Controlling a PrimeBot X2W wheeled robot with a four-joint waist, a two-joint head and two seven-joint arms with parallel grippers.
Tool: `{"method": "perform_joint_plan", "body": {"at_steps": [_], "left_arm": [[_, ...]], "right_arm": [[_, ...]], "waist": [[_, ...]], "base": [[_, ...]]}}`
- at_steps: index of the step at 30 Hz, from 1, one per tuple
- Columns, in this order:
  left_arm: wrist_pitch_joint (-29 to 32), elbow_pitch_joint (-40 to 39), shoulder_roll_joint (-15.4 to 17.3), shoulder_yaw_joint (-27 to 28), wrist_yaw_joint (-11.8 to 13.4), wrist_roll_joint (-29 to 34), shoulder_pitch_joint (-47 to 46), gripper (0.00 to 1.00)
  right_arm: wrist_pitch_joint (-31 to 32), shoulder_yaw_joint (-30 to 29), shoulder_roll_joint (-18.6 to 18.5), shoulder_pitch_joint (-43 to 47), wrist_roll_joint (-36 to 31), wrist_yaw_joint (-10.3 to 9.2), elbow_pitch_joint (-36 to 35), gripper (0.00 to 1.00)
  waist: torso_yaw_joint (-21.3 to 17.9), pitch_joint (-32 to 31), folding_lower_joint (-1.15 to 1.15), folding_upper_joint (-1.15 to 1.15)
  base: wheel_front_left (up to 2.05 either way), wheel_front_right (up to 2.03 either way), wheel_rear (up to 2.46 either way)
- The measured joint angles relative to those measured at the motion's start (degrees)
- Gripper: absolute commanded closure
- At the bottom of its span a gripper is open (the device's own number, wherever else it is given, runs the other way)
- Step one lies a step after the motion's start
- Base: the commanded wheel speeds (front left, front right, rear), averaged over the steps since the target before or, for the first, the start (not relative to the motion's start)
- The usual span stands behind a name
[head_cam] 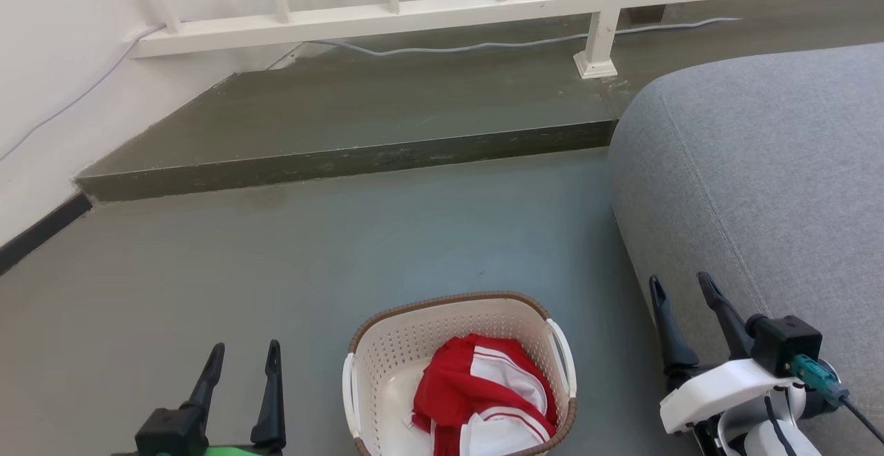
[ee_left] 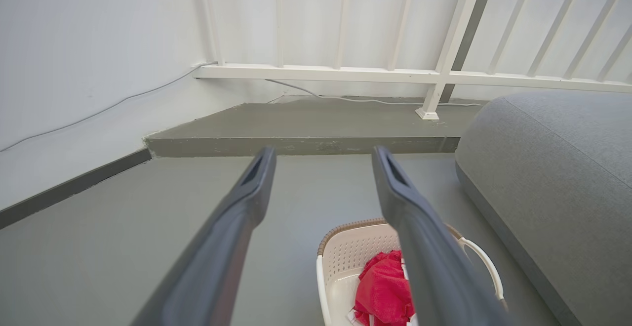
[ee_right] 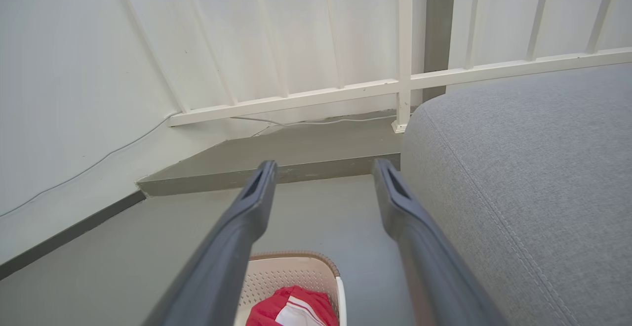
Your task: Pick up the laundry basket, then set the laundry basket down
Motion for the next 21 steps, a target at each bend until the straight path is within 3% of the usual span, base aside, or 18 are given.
{"method": "perform_joint_plan", "body": {"at_steps": [21], "left_arm": [[0.03, -0.68, -1.46, 0.69, 0.02, 2.7, 1.82, 0.0]], "right_arm": [[0.31, 0.07, -0.69, 1.63, -2.0, -1.79, -1.72, 0.0]], "waist": [[0.06, 0.04, 0.0, 0.0]], "base": [[0.0, 0.0, 0.0]]}}
